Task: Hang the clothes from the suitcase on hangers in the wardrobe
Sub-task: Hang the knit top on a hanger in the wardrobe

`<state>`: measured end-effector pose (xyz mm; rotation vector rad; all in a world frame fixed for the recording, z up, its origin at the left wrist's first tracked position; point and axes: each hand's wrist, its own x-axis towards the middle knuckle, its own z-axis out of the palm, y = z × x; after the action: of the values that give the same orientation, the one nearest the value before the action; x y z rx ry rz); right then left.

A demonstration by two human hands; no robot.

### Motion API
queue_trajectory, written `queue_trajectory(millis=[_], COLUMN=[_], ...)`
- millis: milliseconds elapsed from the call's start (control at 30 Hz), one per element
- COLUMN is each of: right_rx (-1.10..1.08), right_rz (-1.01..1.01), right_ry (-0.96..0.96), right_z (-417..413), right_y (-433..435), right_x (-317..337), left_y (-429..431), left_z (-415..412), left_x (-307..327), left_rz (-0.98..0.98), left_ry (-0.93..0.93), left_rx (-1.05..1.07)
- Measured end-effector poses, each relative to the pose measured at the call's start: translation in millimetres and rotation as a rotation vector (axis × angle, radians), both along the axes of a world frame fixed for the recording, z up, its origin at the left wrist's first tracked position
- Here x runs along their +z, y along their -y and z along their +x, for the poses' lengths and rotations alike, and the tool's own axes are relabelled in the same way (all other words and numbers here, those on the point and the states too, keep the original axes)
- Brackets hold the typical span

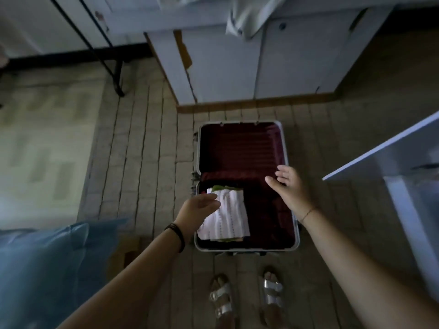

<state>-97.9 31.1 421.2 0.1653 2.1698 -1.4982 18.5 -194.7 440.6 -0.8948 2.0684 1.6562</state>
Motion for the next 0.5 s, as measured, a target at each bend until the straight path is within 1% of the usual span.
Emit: queue_trajectory(millis=[133, 267, 367, 500], right_rx=[0.100, 0.144, 0.171, 0.132], right_rz=[0.036, 0.052, 0.058, 0.090], right_ry=[0.067, 0.121, 0.168, 0.253], right_z=[5.7, 12.3, 20.2, 30.8], right_y=[32.1, 53.0, 66.5, 76.2], right_x=[-106.2, -218.1, -299.6, -389.4], left_y=[18.5, 18.6, 10.1, 4.5], left_z=[14.4, 28.2, 34.4, 31.7], left_x=[-124.7, -248.0, -321.6, -394.3], left_rz=[0.016, 0.023, 0.058, -0.001], left_ry=[0.085, 0.170, 0.201, 0.204], left_rx=[0.136, 0.245, 0.327, 0.363])
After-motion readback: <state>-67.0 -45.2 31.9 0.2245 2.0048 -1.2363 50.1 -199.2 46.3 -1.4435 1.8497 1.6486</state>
